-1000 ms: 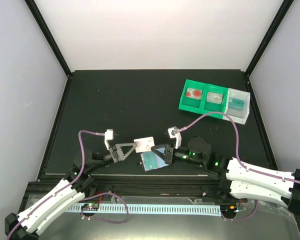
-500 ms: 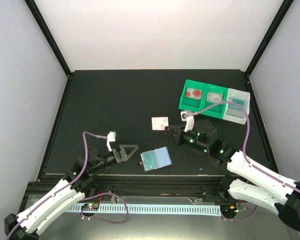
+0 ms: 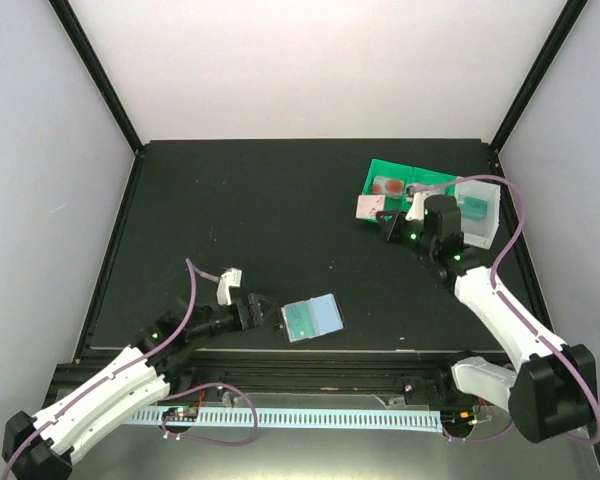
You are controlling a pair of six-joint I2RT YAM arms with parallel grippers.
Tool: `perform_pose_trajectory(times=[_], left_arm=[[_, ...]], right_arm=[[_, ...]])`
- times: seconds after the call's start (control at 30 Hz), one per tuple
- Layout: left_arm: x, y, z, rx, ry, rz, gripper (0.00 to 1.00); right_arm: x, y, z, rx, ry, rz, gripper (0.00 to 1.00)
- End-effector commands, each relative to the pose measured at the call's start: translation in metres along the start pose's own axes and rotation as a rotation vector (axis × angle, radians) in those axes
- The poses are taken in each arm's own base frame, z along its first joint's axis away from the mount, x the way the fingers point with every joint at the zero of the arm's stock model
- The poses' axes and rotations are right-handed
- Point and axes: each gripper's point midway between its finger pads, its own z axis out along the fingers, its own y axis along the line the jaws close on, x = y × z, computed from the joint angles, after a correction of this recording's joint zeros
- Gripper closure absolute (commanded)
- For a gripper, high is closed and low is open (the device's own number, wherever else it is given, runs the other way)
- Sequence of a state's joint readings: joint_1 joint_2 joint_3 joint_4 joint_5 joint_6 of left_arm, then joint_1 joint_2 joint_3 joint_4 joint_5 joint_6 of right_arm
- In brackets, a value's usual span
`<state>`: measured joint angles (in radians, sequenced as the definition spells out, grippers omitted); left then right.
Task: Take the credit cards out of the card holder
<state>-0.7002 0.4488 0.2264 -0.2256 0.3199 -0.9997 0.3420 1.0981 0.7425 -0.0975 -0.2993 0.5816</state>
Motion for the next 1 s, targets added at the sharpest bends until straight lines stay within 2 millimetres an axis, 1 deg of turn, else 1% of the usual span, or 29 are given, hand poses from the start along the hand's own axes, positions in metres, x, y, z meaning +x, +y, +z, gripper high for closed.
perform_pose_trajectory(times=[0.0,0.2,0.37,0.47,0.67,0.8,0.97], left_arm=[[-0.001,0.001,-0.001,-0.062,0.031,0.056,0.01],[0.005,0.011,0.002,-0.104,0.073,0.083,0.01],[0.008,0.017,0.005,-0.121,0.086,0.093,0.01],[0.009,0.020,0.007,-0.133,0.093,0.095,0.01],[0.010,0.022,0.011,-0.143,0.110,0.101,0.01],[0.011,0.024,0.012,-0.146,0.117,0.100,0.01],[0.011,0.026,0.012,-0.155,0.117,0.106,0.01]], right_arm=[[-0.024,-0.045,0.001,0.125,-0.011,-0.024,0.99],[-0.062,-0.115,-0.008,0.329,-0.054,0.000,0.99],[-0.079,-0.155,-0.012,0.481,-0.053,-0.003,0.99],[-0.083,-0.176,-0.012,0.548,-0.046,0.011,0.99],[-0.091,-0.199,0.001,0.576,-0.012,0.042,0.99],[-0.099,-0.207,0.012,0.538,-0.012,0.066,0.99],[-0.103,-0.216,0.030,0.474,0.022,0.095,0.99]])
